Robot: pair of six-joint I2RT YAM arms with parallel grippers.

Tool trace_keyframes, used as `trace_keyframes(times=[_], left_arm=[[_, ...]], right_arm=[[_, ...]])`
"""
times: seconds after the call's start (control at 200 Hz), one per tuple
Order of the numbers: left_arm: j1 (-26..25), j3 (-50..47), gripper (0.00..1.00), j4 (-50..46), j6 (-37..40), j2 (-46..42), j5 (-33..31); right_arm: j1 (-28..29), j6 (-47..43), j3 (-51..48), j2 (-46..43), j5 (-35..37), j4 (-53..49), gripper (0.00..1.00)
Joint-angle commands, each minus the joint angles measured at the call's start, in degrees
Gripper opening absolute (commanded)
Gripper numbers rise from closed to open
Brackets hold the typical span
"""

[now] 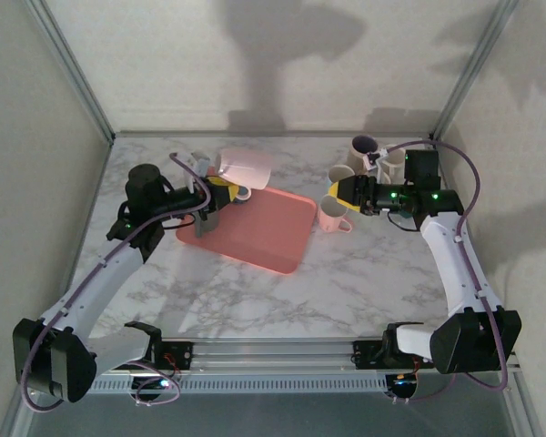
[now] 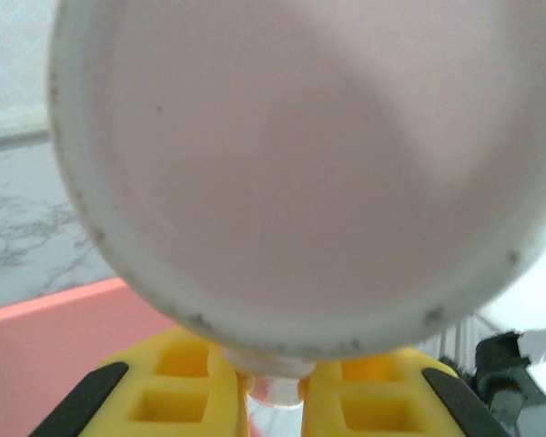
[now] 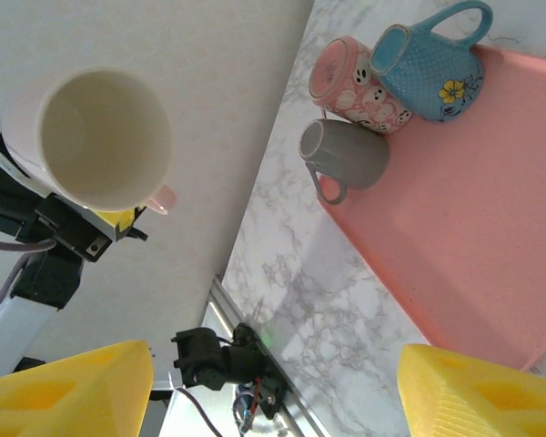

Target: Turn the mug right side up

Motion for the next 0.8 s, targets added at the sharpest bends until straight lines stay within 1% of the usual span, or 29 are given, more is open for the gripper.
trace_keyframes(times=[0.0,0.06,0.14,0.205,0.295,0.461,0.796], left_arm=[[0.4,-2.7,0.0,18.0,-12.0,-2.7,-0.3],[0.1,-5.6,0.0,25.2,-17.3,-3.5,-2.9],[-0.7,-10.3,0.0,34.9,-23.9,-4.8,-7.9],[-1.8,-12.9,0.0,40.1,-26.7,-5.1,-11.1],[-3.3,-14.7,0.0,42.3,-28.0,-4.8,-13.2],[-6.0,-17.3,0.0,49.9,-32.6,-2.8,-15.8],[-10.7,-14.9,0.0,52.1,-35.5,2.5,-18.1]], right_arm=[[0.9,0.9,-0.2,-1.2,-2.3,2.0,0.72],[1.5,1.3,-0.5,-1.4,-2.6,3.0,0.72],[2.8,2.0,-0.6,-1.6,-2.8,4.8,0.72],[4.0,2.6,-1.0,-1.8,-2.8,6.9,0.71],[6.0,3.3,-1.4,-1.5,-2.8,9.9,0.71],[10.7,4.2,-1.7,0.1,-1.9,15.6,0.69],[17.8,12.5,-2.2,3.3,2.5,30.6,0.66]])
